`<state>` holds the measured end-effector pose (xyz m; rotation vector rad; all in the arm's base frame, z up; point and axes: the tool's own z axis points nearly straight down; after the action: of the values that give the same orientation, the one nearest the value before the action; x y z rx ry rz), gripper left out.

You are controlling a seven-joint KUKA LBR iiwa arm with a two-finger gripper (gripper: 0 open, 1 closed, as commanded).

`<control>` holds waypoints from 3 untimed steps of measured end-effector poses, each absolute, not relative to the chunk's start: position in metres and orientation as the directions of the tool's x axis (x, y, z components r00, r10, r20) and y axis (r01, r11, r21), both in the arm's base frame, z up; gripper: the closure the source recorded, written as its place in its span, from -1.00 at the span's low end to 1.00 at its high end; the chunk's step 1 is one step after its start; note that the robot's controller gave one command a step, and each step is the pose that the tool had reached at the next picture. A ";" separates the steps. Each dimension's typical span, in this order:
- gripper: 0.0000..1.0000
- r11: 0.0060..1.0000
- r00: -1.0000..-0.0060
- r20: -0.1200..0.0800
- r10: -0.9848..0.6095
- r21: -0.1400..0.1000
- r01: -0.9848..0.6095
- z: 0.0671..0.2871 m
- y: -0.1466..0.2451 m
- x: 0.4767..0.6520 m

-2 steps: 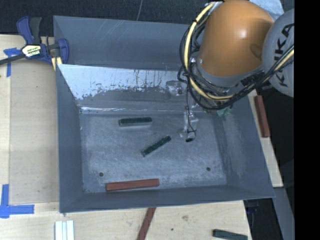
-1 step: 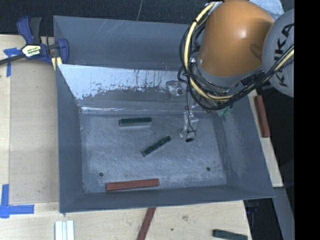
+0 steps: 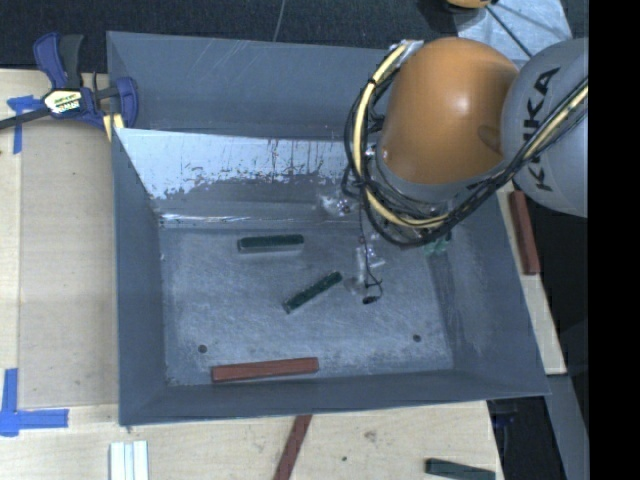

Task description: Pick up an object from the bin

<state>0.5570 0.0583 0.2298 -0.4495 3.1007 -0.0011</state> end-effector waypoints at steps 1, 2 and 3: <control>-1.00 0.869 -0.869 -0.002 -0.495 -0.001 -0.495 0.206 0.065 0.544; -1.00 0.760 -0.760 -0.009 -0.650 -0.006 -0.650 0.156 0.051 0.568; 1.00 0.575 -0.575 -0.005 -0.818 -0.001 -0.818 0.071 0.067 0.551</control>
Offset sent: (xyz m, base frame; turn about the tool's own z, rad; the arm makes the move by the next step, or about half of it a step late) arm 0.0372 -0.0248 -0.1370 -0.4972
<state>0.5514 0.0671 0.0710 -1.4457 2.7842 0.0021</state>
